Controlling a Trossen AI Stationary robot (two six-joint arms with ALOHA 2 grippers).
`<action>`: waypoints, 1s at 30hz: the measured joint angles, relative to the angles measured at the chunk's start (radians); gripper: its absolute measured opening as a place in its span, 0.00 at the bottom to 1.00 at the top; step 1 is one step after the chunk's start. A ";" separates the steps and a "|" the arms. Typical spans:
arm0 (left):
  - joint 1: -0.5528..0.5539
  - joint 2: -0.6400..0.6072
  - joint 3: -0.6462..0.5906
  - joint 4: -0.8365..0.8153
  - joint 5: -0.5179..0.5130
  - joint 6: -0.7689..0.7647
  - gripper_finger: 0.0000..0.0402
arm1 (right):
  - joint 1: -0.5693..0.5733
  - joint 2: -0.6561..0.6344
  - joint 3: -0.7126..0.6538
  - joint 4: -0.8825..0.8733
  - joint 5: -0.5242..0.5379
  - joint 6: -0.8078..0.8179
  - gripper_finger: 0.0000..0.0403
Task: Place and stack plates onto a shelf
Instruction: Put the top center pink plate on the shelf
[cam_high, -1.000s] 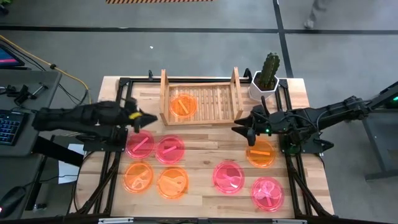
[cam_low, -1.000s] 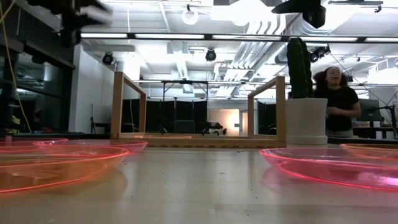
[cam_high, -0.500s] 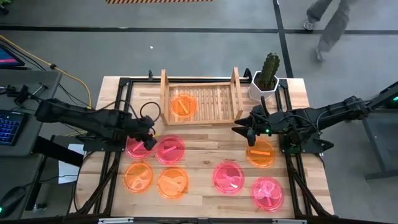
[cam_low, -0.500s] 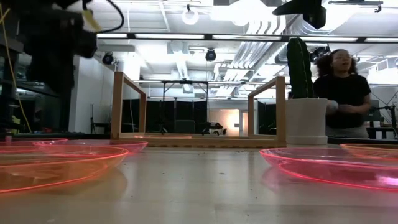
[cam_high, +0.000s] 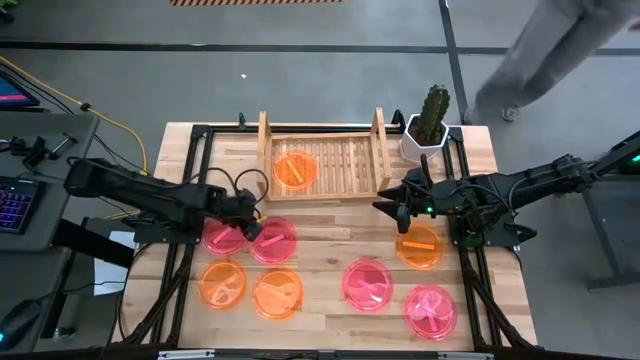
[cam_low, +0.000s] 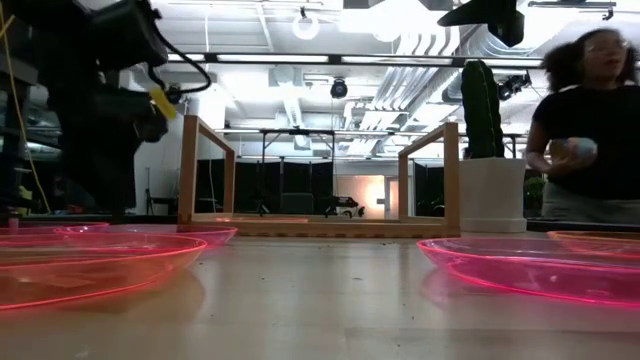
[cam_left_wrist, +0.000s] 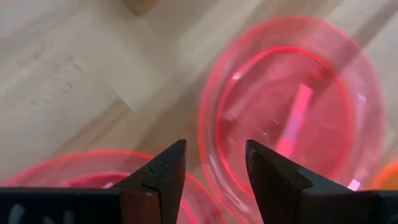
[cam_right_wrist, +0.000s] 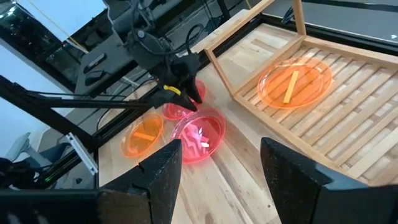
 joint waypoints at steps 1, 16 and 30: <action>0.002 0.013 0.000 0.009 -0.015 0.017 0.39 | 0.000 0.000 0.000 0.000 0.002 0.000 0.50; 0.038 0.188 0.005 0.099 0.020 0.098 0.39 | 0.000 0.000 0.000 0.000 0.013 0.000 0.50; 0.037 0.170 0.000 0.125 0.034 0.108 0.05 | 0.000 0.000 0.000 -0.009 0.032 -0.009 0.50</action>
